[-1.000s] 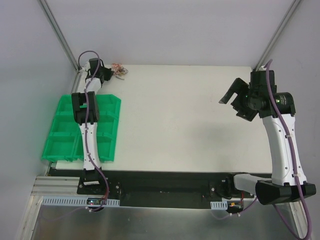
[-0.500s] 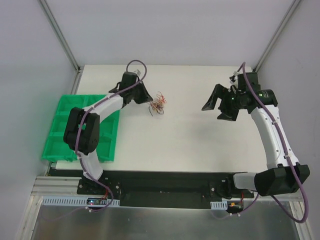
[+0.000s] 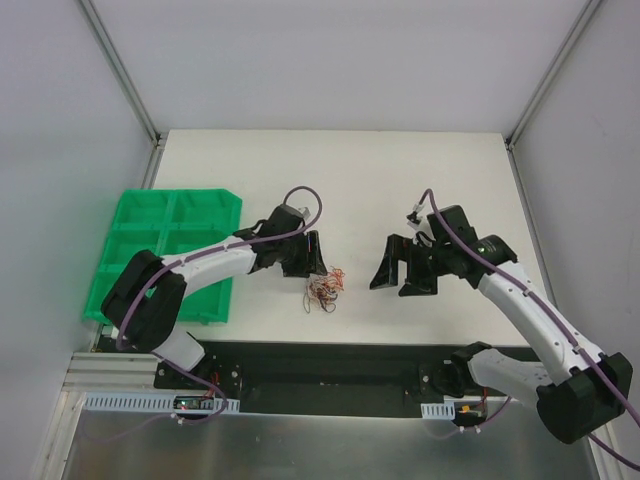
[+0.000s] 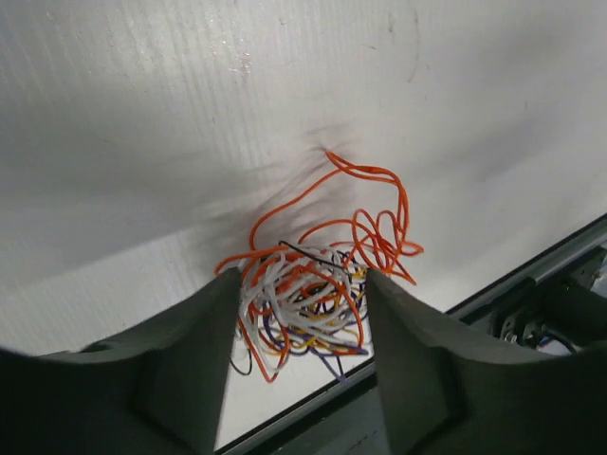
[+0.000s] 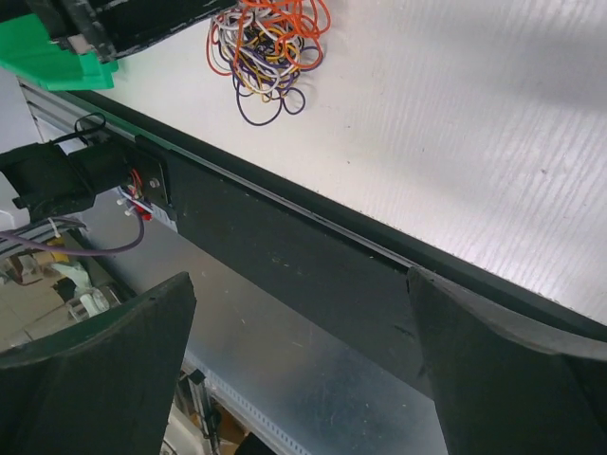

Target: Untangle the cables

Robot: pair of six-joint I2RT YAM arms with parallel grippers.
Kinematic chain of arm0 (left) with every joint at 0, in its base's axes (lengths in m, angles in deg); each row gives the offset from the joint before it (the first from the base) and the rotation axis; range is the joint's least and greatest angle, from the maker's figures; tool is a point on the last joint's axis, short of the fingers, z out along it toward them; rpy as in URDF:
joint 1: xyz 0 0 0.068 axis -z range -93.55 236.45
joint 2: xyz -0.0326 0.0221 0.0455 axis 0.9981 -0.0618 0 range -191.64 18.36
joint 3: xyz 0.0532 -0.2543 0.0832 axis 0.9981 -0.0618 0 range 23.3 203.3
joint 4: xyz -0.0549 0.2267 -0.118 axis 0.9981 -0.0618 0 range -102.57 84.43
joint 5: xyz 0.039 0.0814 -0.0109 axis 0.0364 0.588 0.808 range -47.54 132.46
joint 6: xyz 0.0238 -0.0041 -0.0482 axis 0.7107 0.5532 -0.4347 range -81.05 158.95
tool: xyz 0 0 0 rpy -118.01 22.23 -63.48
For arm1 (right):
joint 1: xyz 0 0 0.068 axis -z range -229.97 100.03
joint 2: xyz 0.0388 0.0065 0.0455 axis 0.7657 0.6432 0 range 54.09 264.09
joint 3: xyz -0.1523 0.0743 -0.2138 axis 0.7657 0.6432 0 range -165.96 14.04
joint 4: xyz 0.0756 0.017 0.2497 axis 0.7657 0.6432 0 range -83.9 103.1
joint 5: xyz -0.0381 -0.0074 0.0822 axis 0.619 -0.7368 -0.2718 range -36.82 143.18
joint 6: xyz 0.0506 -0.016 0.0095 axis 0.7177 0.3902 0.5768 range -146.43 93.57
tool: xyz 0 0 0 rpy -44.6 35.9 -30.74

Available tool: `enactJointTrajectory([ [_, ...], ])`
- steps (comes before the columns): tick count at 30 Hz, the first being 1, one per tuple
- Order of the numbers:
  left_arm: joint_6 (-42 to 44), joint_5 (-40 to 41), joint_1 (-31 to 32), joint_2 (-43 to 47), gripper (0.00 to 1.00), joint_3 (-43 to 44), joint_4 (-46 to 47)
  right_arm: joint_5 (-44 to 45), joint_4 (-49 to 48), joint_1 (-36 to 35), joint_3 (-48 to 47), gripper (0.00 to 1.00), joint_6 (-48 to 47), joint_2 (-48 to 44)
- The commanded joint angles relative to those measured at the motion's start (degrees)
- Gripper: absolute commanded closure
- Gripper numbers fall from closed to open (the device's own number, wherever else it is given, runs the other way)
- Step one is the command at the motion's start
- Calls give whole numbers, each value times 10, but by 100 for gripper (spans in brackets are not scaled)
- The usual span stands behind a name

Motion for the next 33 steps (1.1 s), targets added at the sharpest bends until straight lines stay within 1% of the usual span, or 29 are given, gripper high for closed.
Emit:
enactJointTrajectory([
  [1,38,-21,-1,92,40,1,-60,37,-19,-30,-4,4,-11,10],
  [2,51,-26,-1,112,33,0,-79,32,-39,-40,8,3,-5,16],
  [3,60,-29,-1,138,32,-2,-96,30,-59,-47,15,1,0,24],
  [4,70,-25,0,162,24,-7,-112,31,-72,-54,16,1,6,35],
  [5,80,-18,-1,189,19,-11,-124,34,-90,-61,16,1,13,46],
  [6,91,-8,-1,214,14,-14,-133,39,-106,-68,14,3,22,58],
  [7,104,-1,-1,232,13,-16,-137,48,-128,-77,12,5,31,72],
  [8,115,5,-1,247,16,-15,-140,56,-155,-84,13,7,39,85],
  [10,127,12,-1,256,27,-12,-141,58,-212,-96,15,12,63,122],
  [11,129,12,-1,253,28,-8,-141,64,-234,-103,16,15,74,144],
  [12,126,9,-2,249,27,-5,-141,71,-259,-111,14,17,91,165],
  [15,136,-30,-2,229,19,13,-151,97,-314,-137,0,22,130,231],
  [16,135,-43,-3,231,15,17,-158,108,-319,-148,-12,24,132,247],
  [17,135,-54,-3,237,10,18,-161,128,-314,-158,-31,26,128,267],
  [18,132,-63,-3,253,4,16,-160,144,-298,-166,-51,27,124,282],
  [19,124,-55,-3,270,1,7,-160,163,-280,-175,-73,30,118,300],
  [23,71,-6,-21,349,1,-41,-162,246,-216,-203,-147,38,97,352],
  [24,58,0,-29,374,1,-57,-162,269,-200,-208,-159,42,96,362],
  [25,46,4,-37,395,1,-70,-162,279,-180,-211,-171,44,96,373],
  [26,45,5,-43,415,1,-81,-163,307,-162,-212,-179,45,97,380],
  [28,38,16,-49,444,1,-95,-163,321,-143,-212,-191,50,102,395],
  [30,42,9,-53,461,1,-100,-163,323,-141,-214,-190,54,102,402],
  [32,56,-3,-53,462,1,-97,-162,327,-134,-217,-191,59,99,408],
  [33,65,-13,-53,457,1,-93,-162,330,-129,-217,-192,63,98,410],
])
